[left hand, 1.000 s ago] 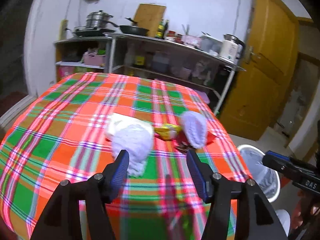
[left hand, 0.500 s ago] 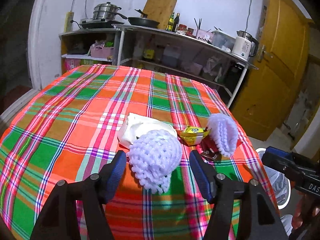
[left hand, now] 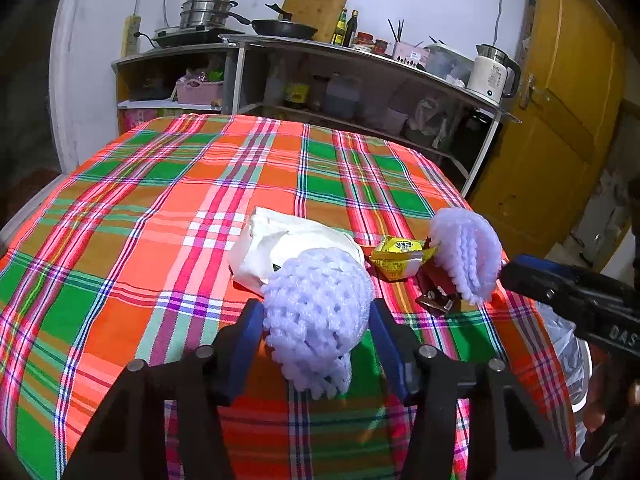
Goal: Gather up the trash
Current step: 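Grasp a white foam mesh sleeve with the left tool while the right tool grasps the other sleeve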
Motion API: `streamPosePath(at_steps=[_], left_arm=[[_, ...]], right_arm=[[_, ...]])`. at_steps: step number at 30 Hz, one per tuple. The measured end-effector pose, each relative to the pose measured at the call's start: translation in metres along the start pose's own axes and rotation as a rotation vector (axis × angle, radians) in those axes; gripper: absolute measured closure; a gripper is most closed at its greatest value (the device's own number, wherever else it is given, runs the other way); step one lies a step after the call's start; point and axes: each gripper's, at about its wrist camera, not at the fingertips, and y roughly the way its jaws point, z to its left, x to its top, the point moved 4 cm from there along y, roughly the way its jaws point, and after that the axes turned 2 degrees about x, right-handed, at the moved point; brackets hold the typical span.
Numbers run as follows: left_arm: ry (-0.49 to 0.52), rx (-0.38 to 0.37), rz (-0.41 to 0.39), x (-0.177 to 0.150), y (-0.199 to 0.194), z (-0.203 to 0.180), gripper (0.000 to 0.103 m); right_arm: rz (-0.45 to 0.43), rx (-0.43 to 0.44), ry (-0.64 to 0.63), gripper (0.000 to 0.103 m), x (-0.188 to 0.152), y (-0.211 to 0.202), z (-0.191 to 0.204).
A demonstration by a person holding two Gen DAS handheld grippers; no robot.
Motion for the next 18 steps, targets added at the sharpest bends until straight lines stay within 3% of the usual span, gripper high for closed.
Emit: streamPosePath(at_steps=[13,18], left_arm=[[-0.017,-0.020,0.005,-0.002,0.001,0.003,0.052],[-0.017,-0.020,0.004,-0.002,0.001,0.002,0.052]], right_arm=[[0.042,0.019,-0.057,0.056,0.013,0.030,0.006],[0.065,0.050,-0.021,0.056,0.013,0.039,0.004]])
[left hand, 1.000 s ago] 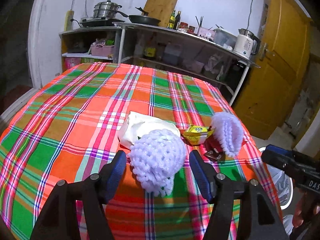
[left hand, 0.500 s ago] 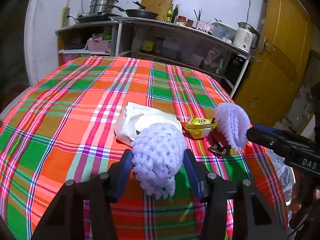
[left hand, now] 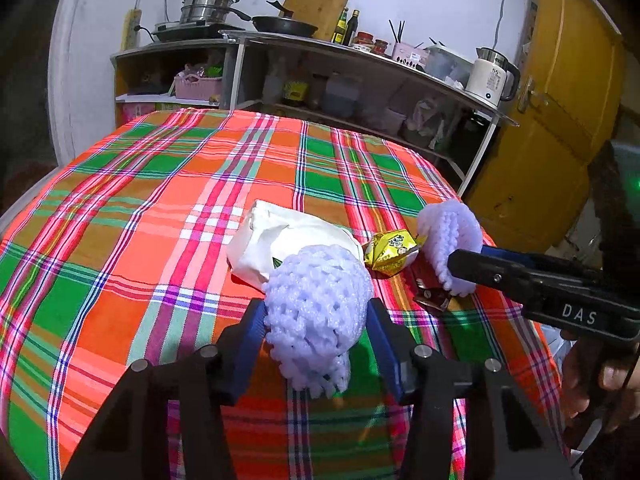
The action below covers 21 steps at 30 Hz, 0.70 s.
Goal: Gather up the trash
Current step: 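Grasp a white foam mesh sleeve with the left tool while the right tool grasps the other sleeve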
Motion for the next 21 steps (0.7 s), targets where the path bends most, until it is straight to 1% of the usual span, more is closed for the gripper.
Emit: streamPosePath(at_steps=[2,3,4,5,9,14,21], left_arm=[[0.002,0.000,-0.001,0.000,0.000,0.000,0.053],[0.004,0.002,-0.003,0.000,0.000,0.000,0.054],[0.005,0.002,-0.005,0.001,-0.001,0.000,0.054],[0.005,0.003,-0.007,0.000,-0.001,0.000,0.055],[0.007,0.007,-0.017,-0.001,-0.005,-0.001,0.059],[0.010,0.009,-0.028,-0.003,-0.013,-0.003,0.065],[0.013,-0.005,-0.040,-0.008,-0.029,-0.007,0.069]], right_arm=[[-0.001,0.016,0.016,0.070,0.000,0.001,-0.001],[-0.003,0.022,0.016,0.075,0.000,0.001,-0.001],[-0.004,0.022,0.015,0.091,0.000,0.000,0.000],[-0.006,0.024,0.015,0.096,0.000,0.000,0.001],[-0.015,0.021,0.008,0.096,-0.002,-0.003,0.004],[-0.046,0.016,0.017,0.097,-0.002,-0.017,0.004],[-0.092,0.013,0.019,0.097,-0.005,-0.042,0.007]])
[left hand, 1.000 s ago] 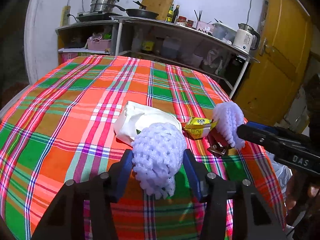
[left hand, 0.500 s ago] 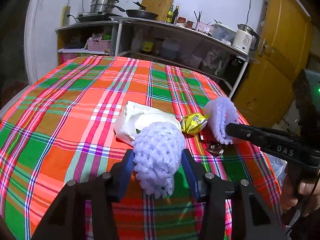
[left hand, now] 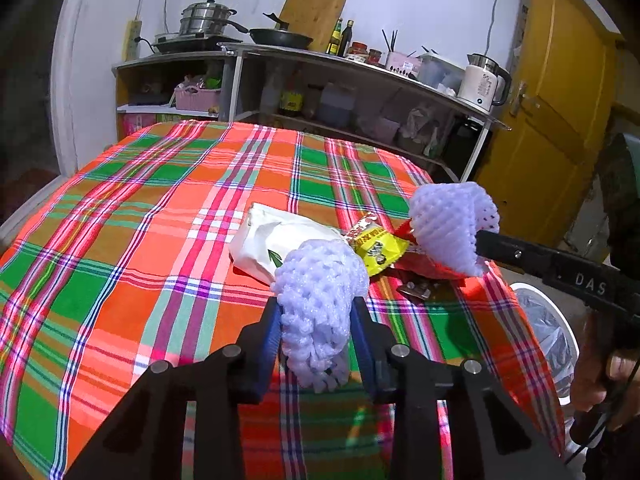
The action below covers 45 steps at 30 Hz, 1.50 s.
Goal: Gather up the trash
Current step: 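Grasp a white foam mesh sleeve with the left tool while the right tool grasps the other sleeve, then carry both white foam mesh sleeves in both tools over the bin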
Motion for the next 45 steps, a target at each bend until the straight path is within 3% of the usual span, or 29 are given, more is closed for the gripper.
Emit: streamPosePath(at_steps=[14,29,45], left_arm=[[0.048,-0.048,-0.044,0.004,-0.034,-0.035,0.070],[0.187,-0.184,-0.044,0.002,-0.046,-0.133,0.070],[0.305,-0.322,0.010,-0.015,-0.026,-0.228,0.070]], right_arm=[[-0.081,-0.030,0.055,0.097,-0.015,-0.063,-0.009],[-0.173,-0.144,0.143,0.097,-0.047,-0.144,-0.054],[-0.203,-0.259,0.276,0.097,-0.088,-0.194,-0.114]])
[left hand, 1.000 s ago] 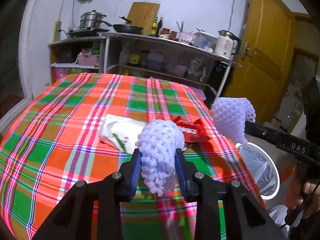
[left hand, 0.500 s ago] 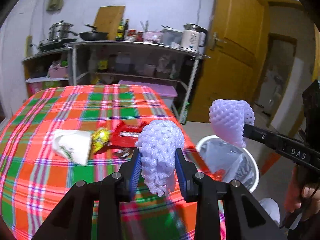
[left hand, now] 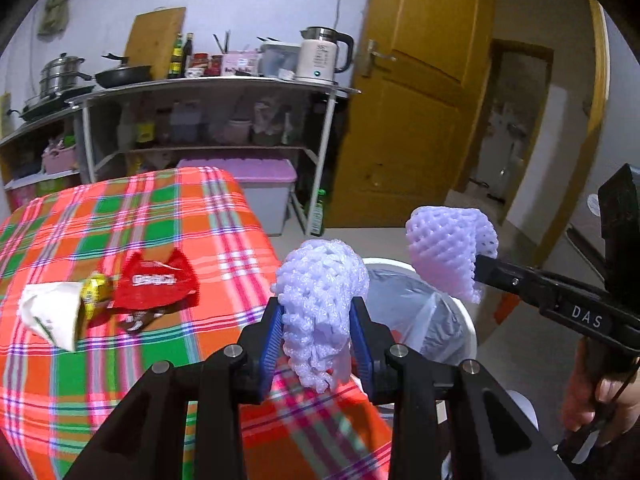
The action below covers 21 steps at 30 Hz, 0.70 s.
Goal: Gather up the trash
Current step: 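Carry both white foam mesh sleeves in both tools over the bin, then open both tools to drop the foam mesh sleeves into the bin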
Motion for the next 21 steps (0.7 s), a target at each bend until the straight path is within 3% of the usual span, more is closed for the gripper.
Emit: streamPosePath(at_steps=[21], left_arm=[[0.051,-0.096,0.113,-0.012,0.066,-0.043,0.068]], right_arm=[[0.061,-0.079,0.116,0.097,-0.022,0.011,-0.070]])
